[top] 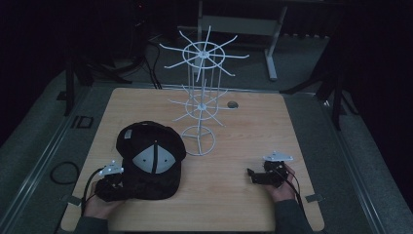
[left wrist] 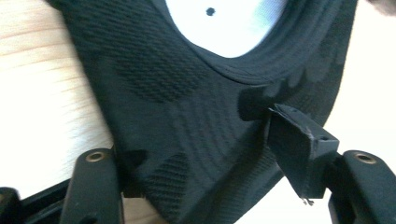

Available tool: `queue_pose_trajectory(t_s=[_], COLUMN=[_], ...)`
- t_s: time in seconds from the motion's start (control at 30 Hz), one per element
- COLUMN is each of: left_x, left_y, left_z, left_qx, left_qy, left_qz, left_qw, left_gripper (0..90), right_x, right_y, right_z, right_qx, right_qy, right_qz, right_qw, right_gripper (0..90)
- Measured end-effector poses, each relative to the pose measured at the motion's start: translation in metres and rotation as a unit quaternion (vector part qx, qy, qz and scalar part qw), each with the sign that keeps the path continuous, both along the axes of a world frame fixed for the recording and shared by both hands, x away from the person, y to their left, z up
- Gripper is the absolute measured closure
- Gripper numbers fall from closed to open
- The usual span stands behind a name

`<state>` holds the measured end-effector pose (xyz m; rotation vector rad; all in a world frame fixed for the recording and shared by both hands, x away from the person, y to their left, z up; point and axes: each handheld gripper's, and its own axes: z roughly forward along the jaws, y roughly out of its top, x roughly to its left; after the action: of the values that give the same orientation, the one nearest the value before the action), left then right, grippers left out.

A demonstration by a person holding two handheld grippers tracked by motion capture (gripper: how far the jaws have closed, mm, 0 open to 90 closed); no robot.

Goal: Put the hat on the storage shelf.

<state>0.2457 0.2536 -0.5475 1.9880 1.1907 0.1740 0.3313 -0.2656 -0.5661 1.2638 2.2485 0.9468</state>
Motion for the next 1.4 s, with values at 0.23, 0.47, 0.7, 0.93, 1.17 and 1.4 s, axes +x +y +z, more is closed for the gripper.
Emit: queue_pose_trajectory(t_s=[0.23,0.47,0.7,0.93,1.17,1.4], left_x=[0.0,0.002,0.006,0.009,0.01,0.009], left_y=[-0.007,-0.013,-0.01,-0.009,-0.002,0.005], left_z=[-0.001,-0.002,-0.002,0.0,0.002,0.008], left_qx=[-0.003,-0.028,-0.097,-0.141,-0.162,-0.154], left_qy=[0.013,0.03,0.049,0.059,0.059,0.042], left_qz=[-0.023,-0.047,-0.053,-0.048,-0.025,0.011], left_qw=[0.9997,0.998,0.9926,0.987,0.9847,0.9871], left_gripper=[44.5,53.0,72.3,79.3,83.6,85.1], right_x=[0.0,0.0,0.0,0.0,0.0,0.0], right_y=[0.0,0.0,0.0,0.0,0.0,0.0], right_z=[0.0,0.0,0.0,0.0,0.0,0.0], right_qx=[0.0,0.0,0.0,0.0,0.0,0.0], right_qy=[0.0,0.0,0.0,0.0,0.0,0.0], right_qz=[0.0,0.0,0.0,0.0,0.0,0.0], right_qw=[1.0,1.0,1.0,1.0,1.0,1.0], right_gripper=[11.3,11.3,11.3,11.3,11.3,11.3])
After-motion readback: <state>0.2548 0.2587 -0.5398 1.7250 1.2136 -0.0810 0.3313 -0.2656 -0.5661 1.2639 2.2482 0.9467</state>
